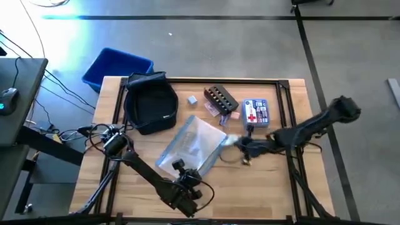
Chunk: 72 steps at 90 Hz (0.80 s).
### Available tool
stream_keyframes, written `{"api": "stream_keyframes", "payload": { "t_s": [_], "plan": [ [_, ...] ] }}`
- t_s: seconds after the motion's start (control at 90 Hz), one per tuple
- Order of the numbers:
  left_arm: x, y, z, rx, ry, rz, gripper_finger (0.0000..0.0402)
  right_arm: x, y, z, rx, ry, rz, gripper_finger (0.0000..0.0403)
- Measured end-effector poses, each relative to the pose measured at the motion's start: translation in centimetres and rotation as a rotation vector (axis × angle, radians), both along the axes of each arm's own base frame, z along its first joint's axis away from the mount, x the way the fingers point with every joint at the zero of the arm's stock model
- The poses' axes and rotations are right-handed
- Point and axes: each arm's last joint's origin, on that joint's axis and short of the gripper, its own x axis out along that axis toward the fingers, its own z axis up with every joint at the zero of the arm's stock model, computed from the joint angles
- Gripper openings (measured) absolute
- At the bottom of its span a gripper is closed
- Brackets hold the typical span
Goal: Unpack backpack
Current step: Put the packed earphones into the zip bag
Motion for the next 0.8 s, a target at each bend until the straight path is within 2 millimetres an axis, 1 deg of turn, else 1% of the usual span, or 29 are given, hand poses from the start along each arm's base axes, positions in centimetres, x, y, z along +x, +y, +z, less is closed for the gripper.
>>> {"api": "stream_keyframes", "payload": {
  "t_s": [0.044,0.078,0.144,0.189,0.233,0.333,0.411,0.533,0.656,0.8],
  "plan": [
    [0.0,0.0,0.0,0.004,-0.011,0.005,0.0000,-0.3,1.3,0.9,0.056,-0.056,0.080,0.0003],
    [0.0,0.0,0.0,0.005,-0.014,0.007,0.0000,-0.6,2.2,1.2,0.088,-0.081,0.138,0.0002],
    [0.1,0.1,0.1,0.010,-0.023,0.013,0.0000,-1.2,3.9,0.9,0.108,-0.092,0.257,0.0002],
    [0.1,0.2,0.1,0.014,-0.035,0.021,0.0000,-1.1,4.9,0.7,0.098,-0.111,0.319,0.0002],
    [0.2,0.3,0.1,0.019,-0.047,0.029,0.0000,-0.9,5.8,0.5,0.054,-0.139,0.358,0.0002],
    [0.4,0.6,0.2,0.015,-0.066,0.050,0.0000,-0.1,7.0,-0.9,-0.141,-0.211,0.285,0.0001],
    [0.7,0.7,0.4,0.009,-0.076,0.057,0.0000,0.9,7.4,-2.0,-0.262,-0.236,0.267,0.0001],
    [0.9,0.6,0.9,0.008,-0.098,0.059,0.0000,2.9,7.5,-3.5,-0.324,-0.244,0.281,0.0001],
    [1.1,0.5,1.4,0.018,-0.127,0.058,0.0000,6.0,7.4,-4.4,-0.424,-0.239,0.244,0.0000],
    [1.1,0.2,1.4,0.025,-0.124,0.034,0.0000,9.6,6.7,-6.4,-0.554,-0.207,0.147,0.0000]
  ]
}}
